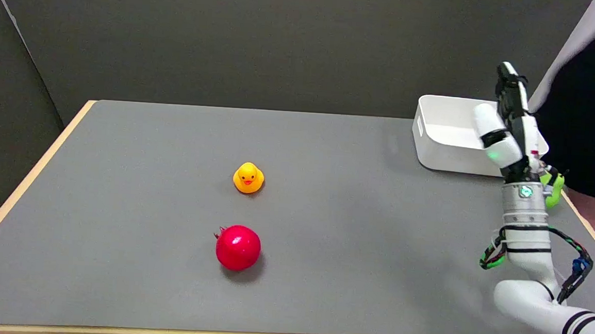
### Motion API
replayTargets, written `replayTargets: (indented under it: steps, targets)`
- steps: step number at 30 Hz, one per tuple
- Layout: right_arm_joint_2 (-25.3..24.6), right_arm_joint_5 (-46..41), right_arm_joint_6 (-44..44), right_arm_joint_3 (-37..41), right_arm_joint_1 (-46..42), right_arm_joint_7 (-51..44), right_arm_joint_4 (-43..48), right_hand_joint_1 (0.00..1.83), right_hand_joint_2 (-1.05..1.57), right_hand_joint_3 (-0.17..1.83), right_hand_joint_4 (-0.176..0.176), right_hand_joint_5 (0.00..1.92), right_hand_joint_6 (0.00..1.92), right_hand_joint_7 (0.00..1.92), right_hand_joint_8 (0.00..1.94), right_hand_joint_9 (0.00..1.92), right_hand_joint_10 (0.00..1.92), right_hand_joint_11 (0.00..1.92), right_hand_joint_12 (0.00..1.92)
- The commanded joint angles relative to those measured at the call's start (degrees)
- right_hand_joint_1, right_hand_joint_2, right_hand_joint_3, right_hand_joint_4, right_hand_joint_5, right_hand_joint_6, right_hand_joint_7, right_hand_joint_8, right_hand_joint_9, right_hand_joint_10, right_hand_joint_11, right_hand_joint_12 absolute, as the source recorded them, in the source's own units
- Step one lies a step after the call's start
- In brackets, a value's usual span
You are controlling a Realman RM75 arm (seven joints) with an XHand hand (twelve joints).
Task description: Pick up the yellow duck.
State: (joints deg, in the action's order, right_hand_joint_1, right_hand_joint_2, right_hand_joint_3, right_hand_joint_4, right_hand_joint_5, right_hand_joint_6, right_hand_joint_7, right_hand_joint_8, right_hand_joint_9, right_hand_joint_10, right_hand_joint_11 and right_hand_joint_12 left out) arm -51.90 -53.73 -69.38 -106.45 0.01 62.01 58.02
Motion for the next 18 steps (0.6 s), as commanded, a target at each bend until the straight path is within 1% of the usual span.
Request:
replayTargets:
  steps: [1,3,4,7,9,10,12,15,18]
  targets:
    - [0.98,8.78,12.64,0.07,5.41,-14.01,2.29,0.46,0.71,0.85,-0.045,0.06,0.3,0.0,0.22,0.0,0.06,0.0,0.0]
    - [1.28,12.7,13.9,0.02,6.17,-16.29,3.53,0.46,0.68,0.9,-0.035,0.05,0.31,0.02,0.16,0.0,0.09,0.0,0.0]
    - [1.34,14.76,15.24,0.27,6.44,-17.55,4.64,0.47,0.67,0.91,-0.036,0.05,0.32,0.03,0.16,0.0,0.11,0.0,0.03]
    - [1.46,20.72,19.66,1.02,7.43,-21.05,7.85,0.5,0.65,0.92,-0.048,0.07,0.35,0.06,0.21,0.0,0.17,0.0,0.14]
    - [1.68,24.05,22.31,0.9,8.73,-22.77,9.52,0.52,0.65,0.93,-0.058,0.09,0.37,0.07,0.28,0.0,0.24,0.0,0.23]
    - [1.74,25.86,23.82,0.66,9.52,-23.13,10.39,0.53,0.65,0.92,-0.061,0.11,0.38,0.08,0.3,0.0,0.29,0.0,0.28]
    - [1.87,29.02,26.44,0.23,10.52,-23.21,12.38,0.57,0.69,0.82,-0.056,0.15,0.34,0.13,0.27,0.0,0.36,0.0,0.4]
    - [1.85,33.68,33.04,0.04,11.05,-23.29,17.4,0.58,0.69,0.82,-0.057,0.16,0.34,0.15,0.27,0.0,0.4,0.0,0.44]
    - [1.02,37.77,42.75,-1.52,12.3,-23.29,22.45,0.59,0.68,0.82,-0.059,0.17,0.35,0.15,0.28,0.0,0.43,0.0,0.47]
